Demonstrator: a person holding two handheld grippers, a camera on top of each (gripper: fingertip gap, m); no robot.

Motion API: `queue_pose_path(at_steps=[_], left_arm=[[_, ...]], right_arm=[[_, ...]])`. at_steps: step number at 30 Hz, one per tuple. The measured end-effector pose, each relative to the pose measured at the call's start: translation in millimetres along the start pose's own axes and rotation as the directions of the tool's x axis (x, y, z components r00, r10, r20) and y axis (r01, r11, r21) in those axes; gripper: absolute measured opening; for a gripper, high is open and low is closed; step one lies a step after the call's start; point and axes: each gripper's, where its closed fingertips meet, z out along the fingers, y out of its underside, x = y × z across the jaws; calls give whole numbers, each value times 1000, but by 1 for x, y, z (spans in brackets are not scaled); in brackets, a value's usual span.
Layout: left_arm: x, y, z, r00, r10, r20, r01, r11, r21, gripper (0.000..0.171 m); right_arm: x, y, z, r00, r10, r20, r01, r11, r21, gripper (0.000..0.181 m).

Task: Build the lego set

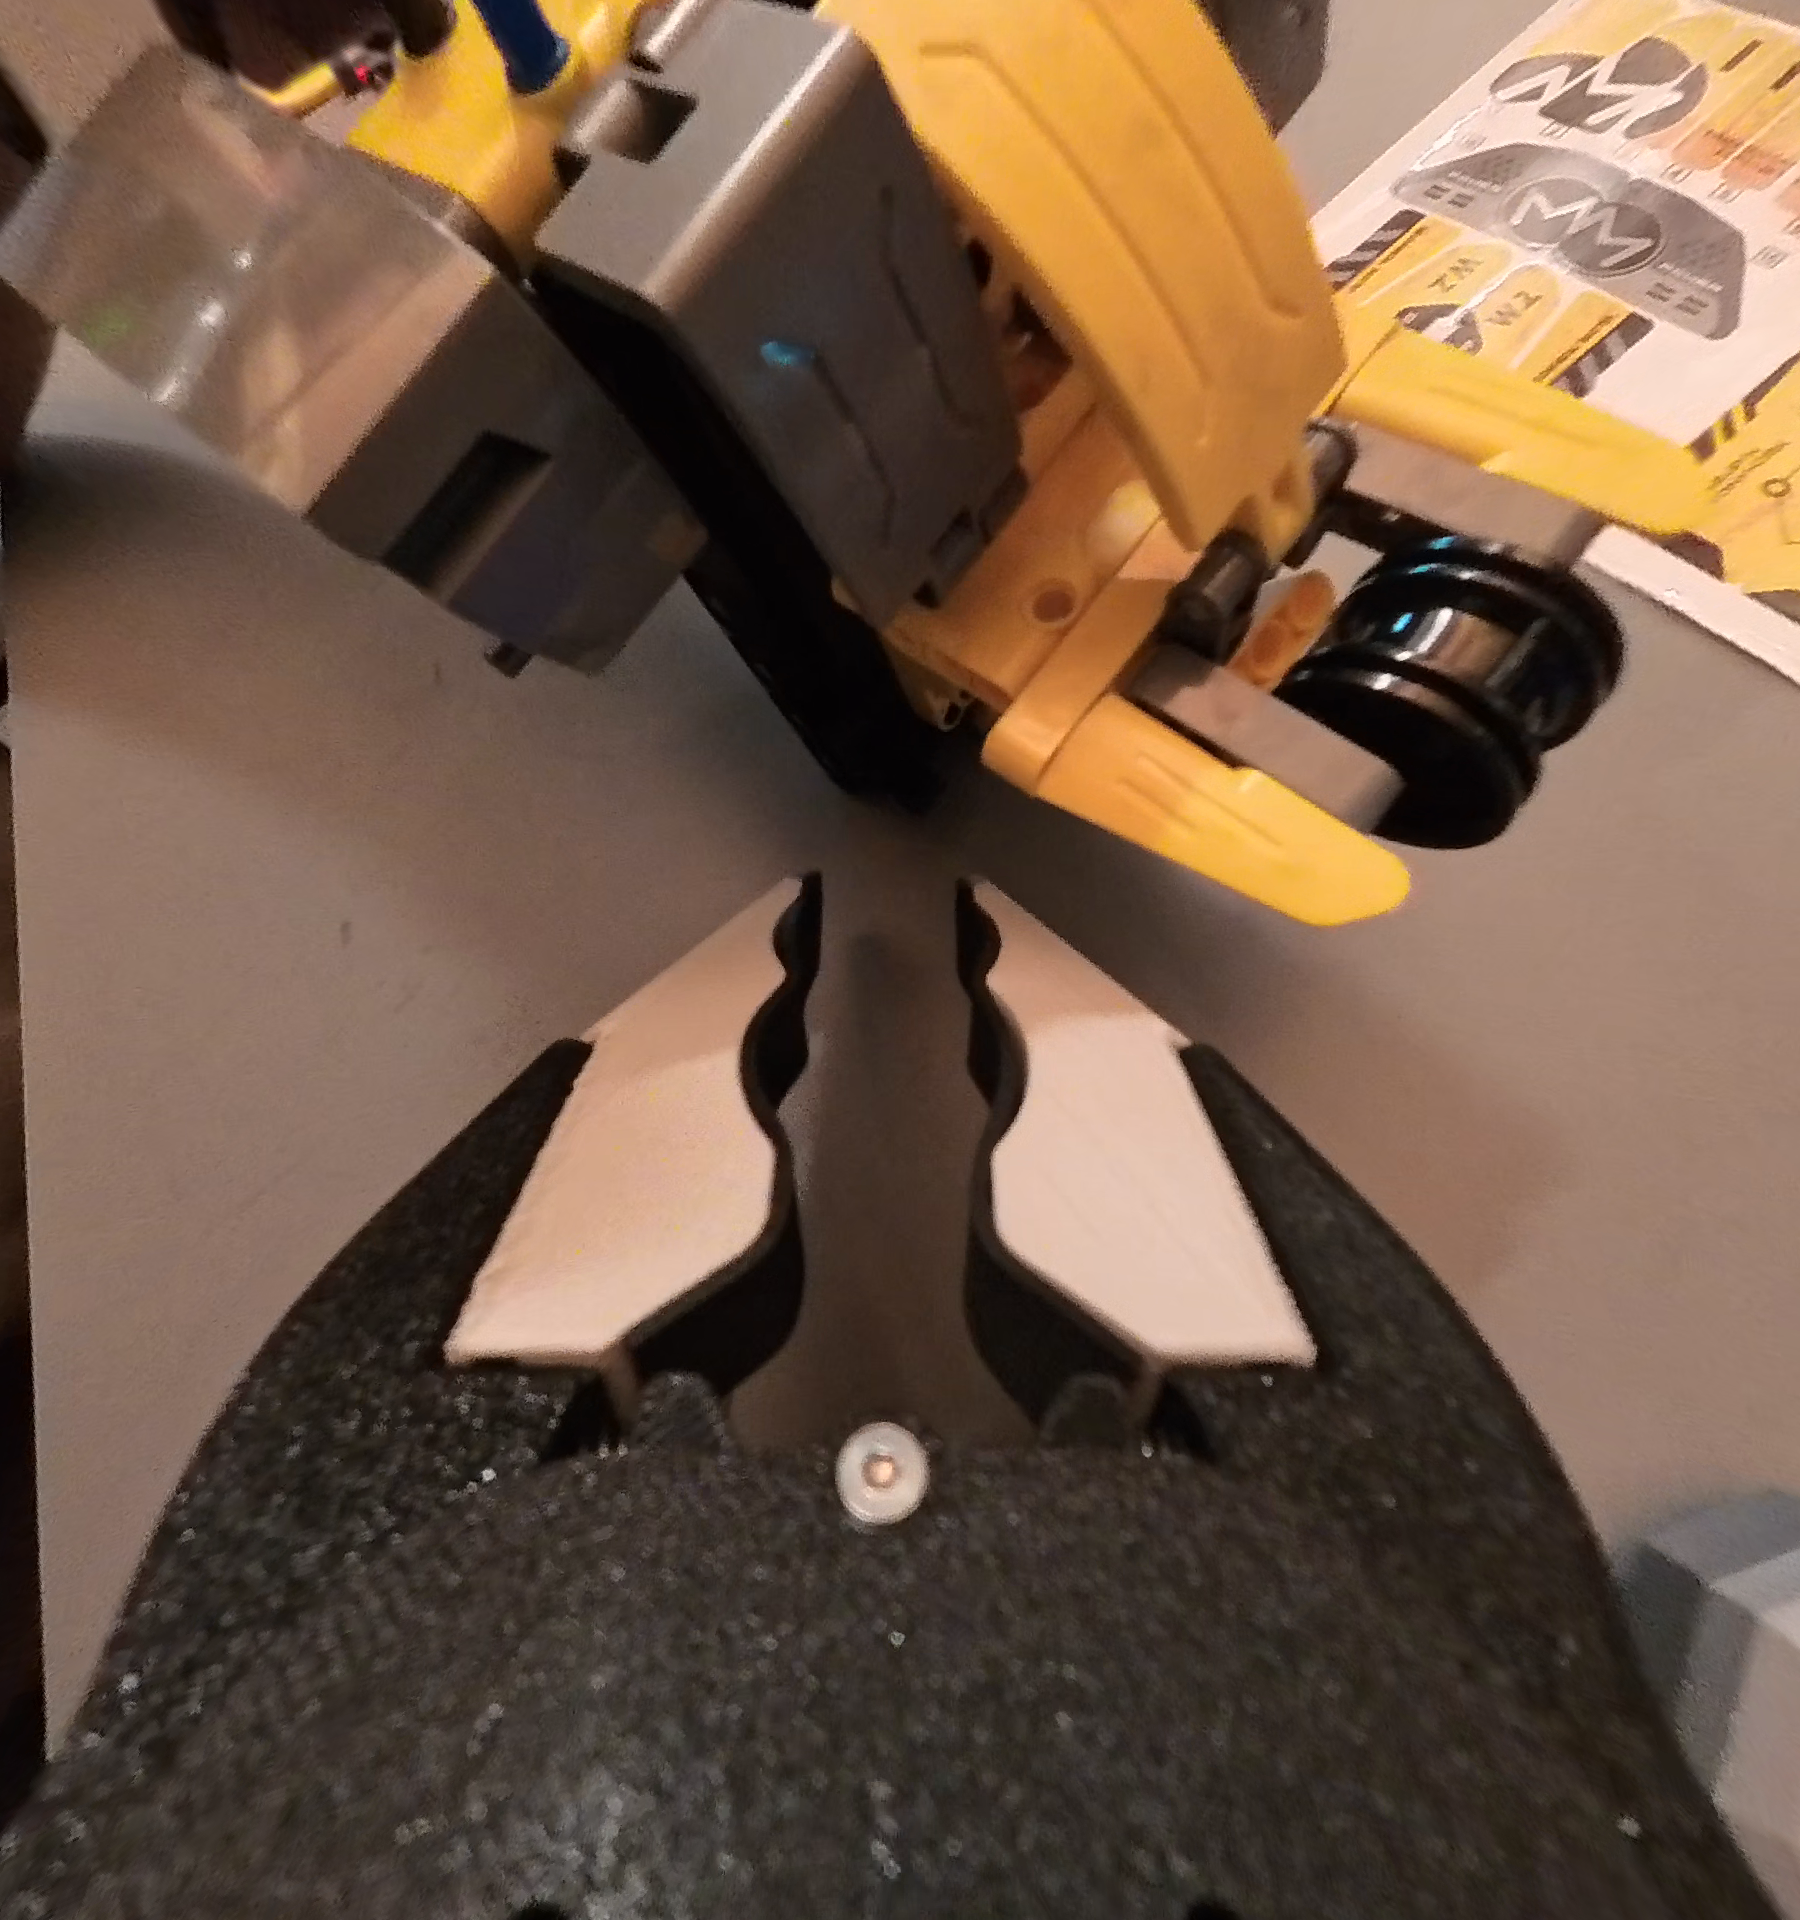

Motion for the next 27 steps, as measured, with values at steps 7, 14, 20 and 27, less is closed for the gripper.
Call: queue_pose_path(at_steps=[7,14,20,27], left_arm=[[-4,-10,-66,992,-125,19,102,880,463,102],[-43,9,-92,970,-222,100,120,793,597,98],[-42,16,-83,970,-241,20,180,776,605,95],[-55,24,-83,953,-304,7,234,748,621,94]], right_arm=[[8,2,3,1000,19,2,-19,1000,5,27],[11,3,6,1000,-2,-31,2,1000,-14,30],[11,3,6,1000,26,-6,-26,1000,-8,30],[10,4,6,1000,-3,-23,3,1000,-14,32]])
